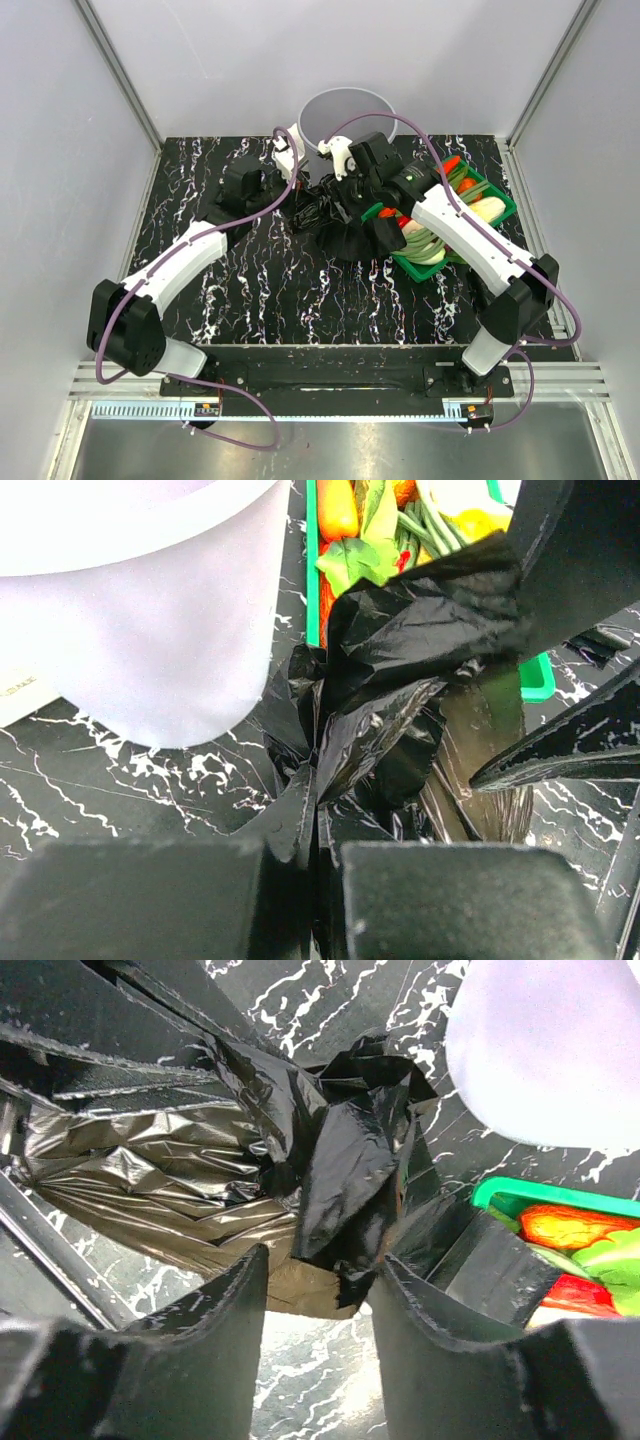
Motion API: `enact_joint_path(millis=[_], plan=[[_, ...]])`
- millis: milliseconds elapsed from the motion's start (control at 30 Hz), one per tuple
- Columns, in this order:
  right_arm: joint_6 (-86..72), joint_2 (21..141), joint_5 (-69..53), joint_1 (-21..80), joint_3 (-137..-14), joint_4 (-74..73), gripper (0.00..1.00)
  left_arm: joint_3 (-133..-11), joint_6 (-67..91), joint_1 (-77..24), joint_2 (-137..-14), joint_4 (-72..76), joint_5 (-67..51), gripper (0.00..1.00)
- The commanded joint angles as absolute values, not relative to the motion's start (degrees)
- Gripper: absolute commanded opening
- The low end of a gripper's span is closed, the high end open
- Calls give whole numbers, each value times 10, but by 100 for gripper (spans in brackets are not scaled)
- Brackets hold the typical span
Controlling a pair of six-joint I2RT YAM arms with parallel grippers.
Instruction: Put the trash bags into the trash bin
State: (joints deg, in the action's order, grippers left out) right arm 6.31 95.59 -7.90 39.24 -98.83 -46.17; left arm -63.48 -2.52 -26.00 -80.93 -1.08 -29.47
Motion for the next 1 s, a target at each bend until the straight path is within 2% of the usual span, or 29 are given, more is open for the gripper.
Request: enact_joint_path(millis=[0, 133, 267, 967], plan=[[58, 945, -91, 388, -991, -440, 40, -632, -14, -264, -788, 31, -286, 0], [55, 948, -82, 385, -994, -437, 13, -621, -15, -264, -780, 37, -293, 0], [59, 947, -58, 381, -992, -434, 0, -612, -16, -264, -766, 42, -300, 0], [108, 893, 64, 342, -943, -442, 0, -595, -23, -199, -710, 40, -253, 0]])
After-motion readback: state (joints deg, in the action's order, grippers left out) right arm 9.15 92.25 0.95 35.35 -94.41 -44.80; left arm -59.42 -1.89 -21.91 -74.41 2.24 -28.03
